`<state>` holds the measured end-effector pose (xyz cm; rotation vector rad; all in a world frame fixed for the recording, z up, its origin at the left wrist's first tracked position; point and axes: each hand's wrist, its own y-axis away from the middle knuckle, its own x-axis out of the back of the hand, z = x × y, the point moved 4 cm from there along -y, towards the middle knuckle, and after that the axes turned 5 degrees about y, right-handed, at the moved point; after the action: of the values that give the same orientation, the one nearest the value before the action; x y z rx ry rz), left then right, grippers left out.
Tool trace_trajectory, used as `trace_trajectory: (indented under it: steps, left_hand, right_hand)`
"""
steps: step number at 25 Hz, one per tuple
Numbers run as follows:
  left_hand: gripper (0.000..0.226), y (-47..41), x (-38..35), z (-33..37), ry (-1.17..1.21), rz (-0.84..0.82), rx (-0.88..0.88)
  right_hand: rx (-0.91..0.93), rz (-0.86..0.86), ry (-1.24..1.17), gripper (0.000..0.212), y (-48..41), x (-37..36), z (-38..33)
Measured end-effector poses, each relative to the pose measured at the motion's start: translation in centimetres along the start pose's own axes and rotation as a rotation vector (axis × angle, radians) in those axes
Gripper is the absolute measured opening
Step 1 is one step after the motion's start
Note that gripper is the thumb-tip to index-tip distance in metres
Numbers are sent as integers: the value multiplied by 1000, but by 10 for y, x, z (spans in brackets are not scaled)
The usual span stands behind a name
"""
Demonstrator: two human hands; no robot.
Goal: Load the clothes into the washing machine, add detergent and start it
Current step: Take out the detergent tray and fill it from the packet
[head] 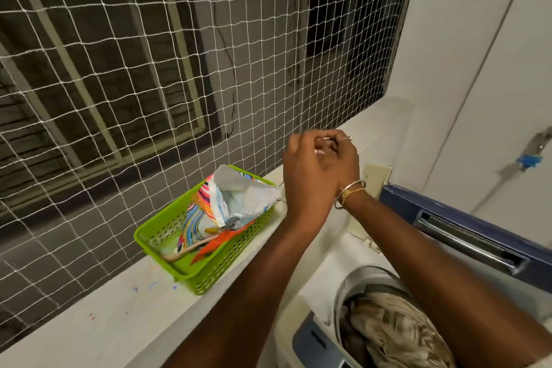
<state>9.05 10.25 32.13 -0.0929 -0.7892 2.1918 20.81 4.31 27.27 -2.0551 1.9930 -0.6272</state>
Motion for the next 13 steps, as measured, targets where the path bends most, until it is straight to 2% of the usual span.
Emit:
trace_trajectory:
  steps: [4,8,13]
  left_hand:
    - [35,-32,37,43,-310,-148,-130]
    - [30,-66,83,32,-468,-267,-62]
    - [18,-70,109,-3,-501,-422,36]
  right_hand:
    - [56,-42,82,7,21,-12,-41]
    - [92,-172,99,5,46,-25,-64]
    - [322,-492,584,5,76,-44,-89]
